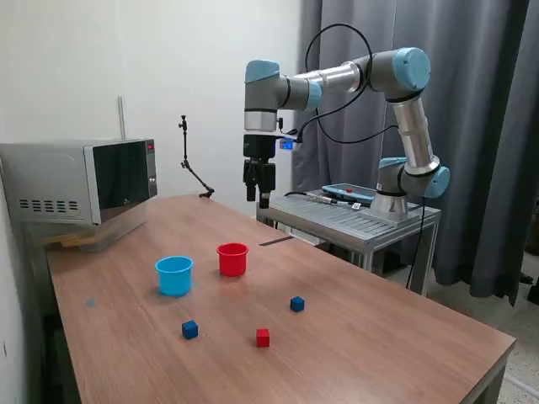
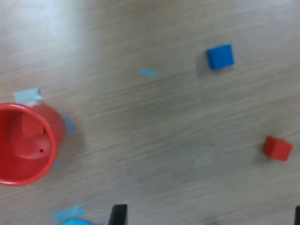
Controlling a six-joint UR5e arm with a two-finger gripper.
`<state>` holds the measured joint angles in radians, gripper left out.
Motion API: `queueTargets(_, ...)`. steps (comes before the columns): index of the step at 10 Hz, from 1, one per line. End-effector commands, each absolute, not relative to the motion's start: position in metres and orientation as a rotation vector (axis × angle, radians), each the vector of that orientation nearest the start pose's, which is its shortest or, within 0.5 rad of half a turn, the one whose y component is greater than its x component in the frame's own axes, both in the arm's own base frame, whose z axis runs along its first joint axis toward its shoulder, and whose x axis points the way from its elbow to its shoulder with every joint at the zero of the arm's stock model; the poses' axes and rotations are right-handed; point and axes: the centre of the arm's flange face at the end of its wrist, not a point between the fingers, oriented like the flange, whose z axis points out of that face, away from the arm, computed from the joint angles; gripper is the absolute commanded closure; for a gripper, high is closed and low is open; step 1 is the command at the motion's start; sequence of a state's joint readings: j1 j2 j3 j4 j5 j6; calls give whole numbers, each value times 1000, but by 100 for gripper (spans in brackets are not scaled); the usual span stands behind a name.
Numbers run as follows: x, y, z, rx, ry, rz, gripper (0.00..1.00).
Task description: Place red objects in the red bin, and blue objects in the blue bin.
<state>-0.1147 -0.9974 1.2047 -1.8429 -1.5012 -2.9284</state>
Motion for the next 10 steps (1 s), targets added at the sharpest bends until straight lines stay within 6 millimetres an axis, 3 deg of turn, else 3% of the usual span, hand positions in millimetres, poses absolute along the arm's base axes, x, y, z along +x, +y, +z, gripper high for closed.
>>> queueTargets(1,-737,-74,370,-1951,2583,-11,0)
queueTargets(3,-752,-108,364,-1981,2506,-76,0)
queueTargets(6,-770,-130,357,-2027,2484,-60,0)
queueTargets(7,-771,-131,353,-2020,2483,-66,0)
queueTargets(10,-758,-160,327,-2012,2411,-142,0)
